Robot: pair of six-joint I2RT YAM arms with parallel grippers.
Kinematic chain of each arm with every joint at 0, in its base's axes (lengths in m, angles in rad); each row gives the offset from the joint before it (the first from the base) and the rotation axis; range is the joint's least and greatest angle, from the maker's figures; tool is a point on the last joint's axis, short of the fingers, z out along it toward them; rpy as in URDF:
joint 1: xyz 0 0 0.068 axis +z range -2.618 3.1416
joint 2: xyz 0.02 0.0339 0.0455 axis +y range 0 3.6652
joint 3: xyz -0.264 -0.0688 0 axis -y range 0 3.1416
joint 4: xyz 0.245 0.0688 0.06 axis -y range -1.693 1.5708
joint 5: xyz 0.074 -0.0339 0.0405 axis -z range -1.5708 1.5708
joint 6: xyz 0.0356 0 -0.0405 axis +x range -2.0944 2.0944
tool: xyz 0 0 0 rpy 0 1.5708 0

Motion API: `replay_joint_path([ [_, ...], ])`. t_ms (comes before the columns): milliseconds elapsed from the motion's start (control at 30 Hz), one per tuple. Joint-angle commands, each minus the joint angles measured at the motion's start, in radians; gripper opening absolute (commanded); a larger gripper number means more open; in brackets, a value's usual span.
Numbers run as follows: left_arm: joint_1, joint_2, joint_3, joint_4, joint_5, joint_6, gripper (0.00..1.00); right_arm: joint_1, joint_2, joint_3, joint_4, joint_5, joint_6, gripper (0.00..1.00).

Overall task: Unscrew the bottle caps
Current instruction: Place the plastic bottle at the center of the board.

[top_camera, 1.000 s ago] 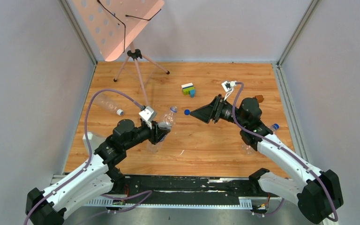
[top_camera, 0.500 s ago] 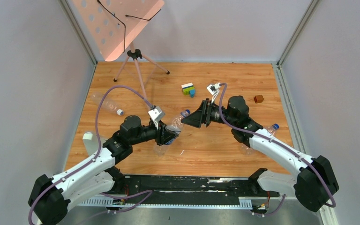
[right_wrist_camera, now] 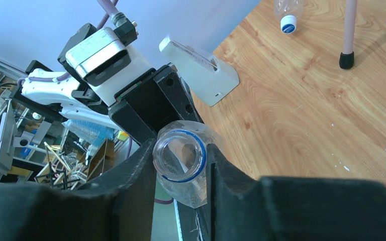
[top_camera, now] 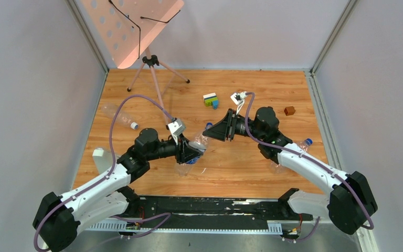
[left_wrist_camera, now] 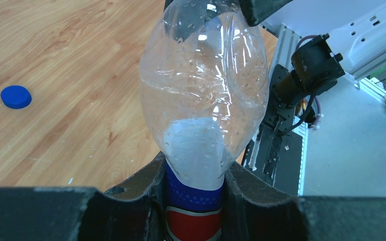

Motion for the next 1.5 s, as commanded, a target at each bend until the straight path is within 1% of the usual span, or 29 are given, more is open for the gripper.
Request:
replay_joint_path([
  [0, 0.001, 0.003, 0.012, 0.1, 0.038, -0.028, 0.26, 0.005, -0.005, 0.0, 0.101, -0.044, 0.015, 0.23],
  [67, 0.001, -0.003, 0.006, 0.097, 0.013, -0.033, 0.36, 0.004, -0.014, -0.001, 0.085, -0.039, 0.005, 0.15],
  [100, 0.001, -0.009, 0.004, 0.095, -0.012, -0.038, 0.47, 0.004, -0.02, 0.001, 0.073, -0.033, -0.004, 0.12],
  [133, 0.001, -0.013, -0.001, 0.088, -0.025, -0.04, 0.52, 0.004, -0.026, 0.003, 0.06, -0.027, -0.012, 0.1],
  [167, 0.001, -0.022, -0.003, 0.084, -0.049, -0.038, 0.63, 0.004, -0.031, 0.004, 0.047, -0.021, -0.026, 0.09],
  [200, 0.001, -0.027, -0.006, 0.071, -0.059, -0.034, 0.68, 0.004, -0.038, 0.008, 0.031, -0.01, -0.036, 0.08],
  [233, 0.001, -0.036, -0.006, 0.062, -0.083, -0.027, 0.76, 0.004, -0.043, 0.011, 0.011, 0.001, -0.048, 0.07],
  [267, 0.001, -0.04, -0.006, 0.04, -0.096, -0.023, 0.81, 0.004, -0.049, 0.015, -0.011, 0.015, -0.063, 0.07],
  [333, 0.001, -0.053, -0.005, 0.005, -0.132, -0.009, 0.86, 0.004, -0.06, 0.024, -0.054, 0.041, -0.091, 0.07],
  [400, 0.001, -0.068, -0.003, -0.029, -0.167, 0.002, 0.94, 0.004, -0.07, 0.035, -0.098, 0.069, -0.117, 0.07],
  [533, 0.001, -0.109, -0.005, -0.081, -0.254, 0.016, 0.99, 0.006, -0.089, 0.058, -0.192, 0.156, -0.175, 0.07],
  [667, 0.001, -0.147, -0.006, -0.132, -0.325, 0.018, 1.0, 0.006, -0.093, 0.117, -0.336, 0.284, -0.263, 0.06],
  [800, 0.001, -0.187, -0.01, -0.175, -0.38, 0.012, 1.0, 0.006, -0.092, 0.188, -0.467, 0.453, -0.349, 0.06],
  [900, 0.001, -0.212, -0.015, -0.203, -0.413, 0.006, 1.0, 0.006, -0.085, 0.225, -0.504, 0.596, -0.403, 0.06],
  [1000, 0.001, -0.235, -0.025, -0.211, -0.436, 0.007, 1.0, 0.006, -0.055, 0.269, -0.546, 0.785, -0.423, 0.06],
  [1100, 0.001, -0.242, -0.03, -0.231, -0.447, 0.008, 1.0, 0.005, -0.01, 0.33, -0.575, 0.896, -0.47, 0.06],
  [1167, 0.001, -0.245, -0.033, -0.248, -0.455, 0.006, 1.0, 0.004, 0.023, 0.36, -0.573, 0.949, -0.498, 0.06],
  [1267, 0.001, -0.247, -0.029, -0.272, -0.504, -0.012, 1.0, 0.001, 0.096, 0.405, -0.573, 1.005, -0.537, 0.08],
  [1467, 0.001, -0.282, -0.033, -0.303, -0.579, -0.025, 1.0, -0.014, 0.219, 0.476, -0.575, 1.021, -0.555, 0.09],
])
